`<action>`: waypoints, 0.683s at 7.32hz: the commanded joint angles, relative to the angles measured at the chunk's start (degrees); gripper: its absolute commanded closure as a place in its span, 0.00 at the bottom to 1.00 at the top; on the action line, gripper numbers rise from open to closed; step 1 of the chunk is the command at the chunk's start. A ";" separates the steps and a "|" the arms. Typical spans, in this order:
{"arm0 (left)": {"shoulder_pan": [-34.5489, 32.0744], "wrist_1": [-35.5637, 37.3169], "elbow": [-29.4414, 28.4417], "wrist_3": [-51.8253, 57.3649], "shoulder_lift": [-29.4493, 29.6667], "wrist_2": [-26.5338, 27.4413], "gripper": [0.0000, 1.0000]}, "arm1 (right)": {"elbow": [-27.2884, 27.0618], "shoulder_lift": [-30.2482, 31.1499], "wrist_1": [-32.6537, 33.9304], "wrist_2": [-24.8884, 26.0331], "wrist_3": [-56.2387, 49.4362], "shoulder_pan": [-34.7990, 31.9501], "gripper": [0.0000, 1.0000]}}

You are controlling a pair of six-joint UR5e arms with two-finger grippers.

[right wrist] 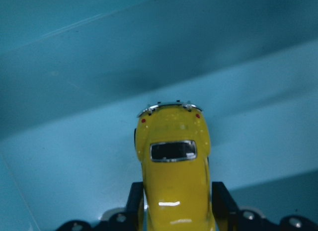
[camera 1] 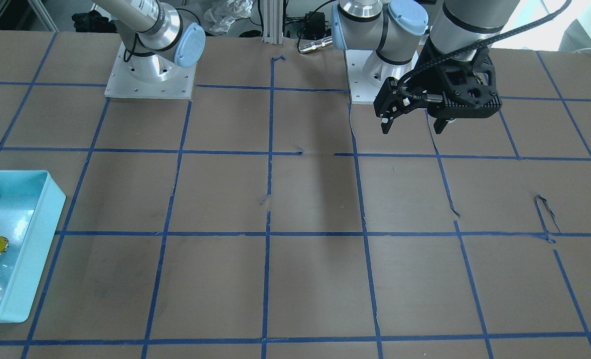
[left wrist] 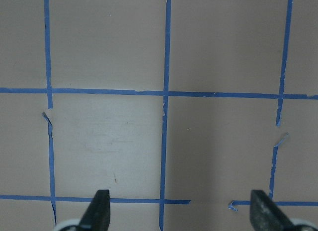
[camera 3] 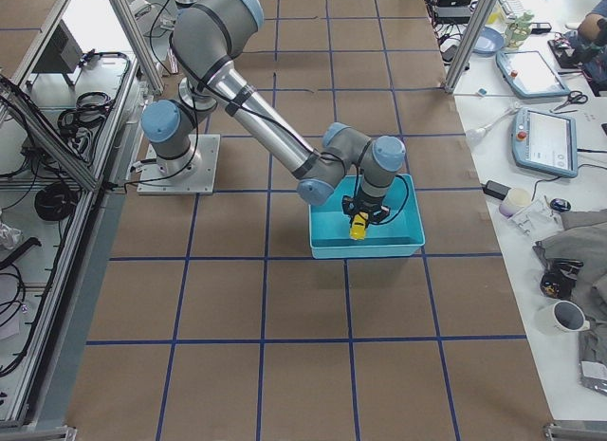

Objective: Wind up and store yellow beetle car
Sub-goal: 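Open the right gripper to release the car inside the bin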

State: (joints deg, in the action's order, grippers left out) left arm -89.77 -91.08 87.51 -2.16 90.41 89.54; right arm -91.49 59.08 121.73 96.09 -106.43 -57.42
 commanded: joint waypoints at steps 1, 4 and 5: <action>0.12 -0.15 0.03 -0.03 0.38 -0.07 0.00 | -0.44 1.73 0.71 -0.64 0.87 0.11 0.00; 0.38 0.28 0.03 0.05 1.35 -0.07 0.00 | -0.09 13.47 -10.56 -3.37 24.13 -1.37 0.00; 0.47 -0.06 0.03 0.23 1.35 0.02 0.00 | -0.09 17.43 -14.29 -2.67 37.83 -2.95 0.00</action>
State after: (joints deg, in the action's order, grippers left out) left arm -89.46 -90.98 87.54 -2.10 91.63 89.47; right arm -91.67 71.02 113.21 93.06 -84.17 -58.81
